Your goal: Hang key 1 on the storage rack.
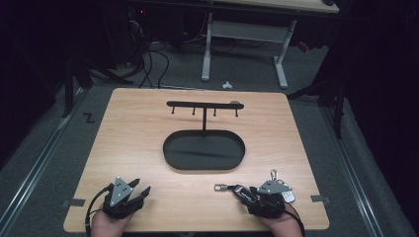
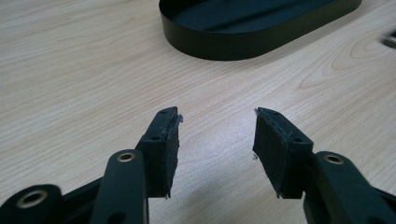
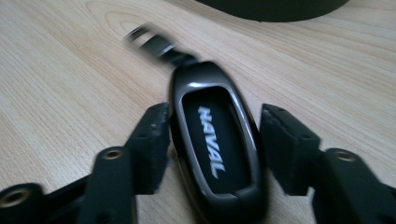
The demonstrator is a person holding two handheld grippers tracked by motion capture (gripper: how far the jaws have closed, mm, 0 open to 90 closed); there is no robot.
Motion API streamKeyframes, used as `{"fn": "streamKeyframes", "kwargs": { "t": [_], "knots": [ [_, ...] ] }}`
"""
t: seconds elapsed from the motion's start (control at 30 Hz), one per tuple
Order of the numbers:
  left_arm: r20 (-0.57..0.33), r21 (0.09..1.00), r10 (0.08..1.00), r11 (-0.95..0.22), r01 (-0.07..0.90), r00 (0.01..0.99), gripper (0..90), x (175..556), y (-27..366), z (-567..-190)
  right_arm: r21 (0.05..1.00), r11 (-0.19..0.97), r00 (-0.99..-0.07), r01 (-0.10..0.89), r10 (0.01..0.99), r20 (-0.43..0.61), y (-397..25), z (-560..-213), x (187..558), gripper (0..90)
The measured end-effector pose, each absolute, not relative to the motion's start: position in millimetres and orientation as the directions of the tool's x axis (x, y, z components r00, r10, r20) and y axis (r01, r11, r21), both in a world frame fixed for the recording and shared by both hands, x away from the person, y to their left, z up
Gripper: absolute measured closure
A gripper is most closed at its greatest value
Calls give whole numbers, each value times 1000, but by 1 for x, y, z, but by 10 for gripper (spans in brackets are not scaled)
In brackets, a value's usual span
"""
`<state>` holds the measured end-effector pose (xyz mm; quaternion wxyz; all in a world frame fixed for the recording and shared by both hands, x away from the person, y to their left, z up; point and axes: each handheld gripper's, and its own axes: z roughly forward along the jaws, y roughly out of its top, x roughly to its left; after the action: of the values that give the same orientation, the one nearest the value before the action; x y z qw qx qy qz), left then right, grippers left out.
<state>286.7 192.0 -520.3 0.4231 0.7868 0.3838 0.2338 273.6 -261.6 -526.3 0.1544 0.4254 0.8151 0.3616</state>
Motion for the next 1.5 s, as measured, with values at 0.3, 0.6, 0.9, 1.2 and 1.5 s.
{"fn": "streamKeyframes", "kwargs": {
  "t": [0.3,0.6,0.9,1.2,1.5],
  "knots": [
    [44,844,786,-360,398,617,506,291,183,-520,708,354,-547,611,836,55,-271,-525,268,489],
    [44,842,775,-369,394,630,505,293,178,-520,743,317,-540,590,839,71,-277,-518,261,437],
    [41,849,771,-362,385,636,491,295,173,-518,755,288,-495,590,867,56,-290,-512,264,468],
    [22,856,752,-355,376,659,471,295,172,-517,684,318,-454,656,891,21,-293,-504,278,525],
    [5,855,740,-352,381,672,464,297,177,-517,528,404,-460,747,888,-28,-277,-483,293,458]
  ]
}}
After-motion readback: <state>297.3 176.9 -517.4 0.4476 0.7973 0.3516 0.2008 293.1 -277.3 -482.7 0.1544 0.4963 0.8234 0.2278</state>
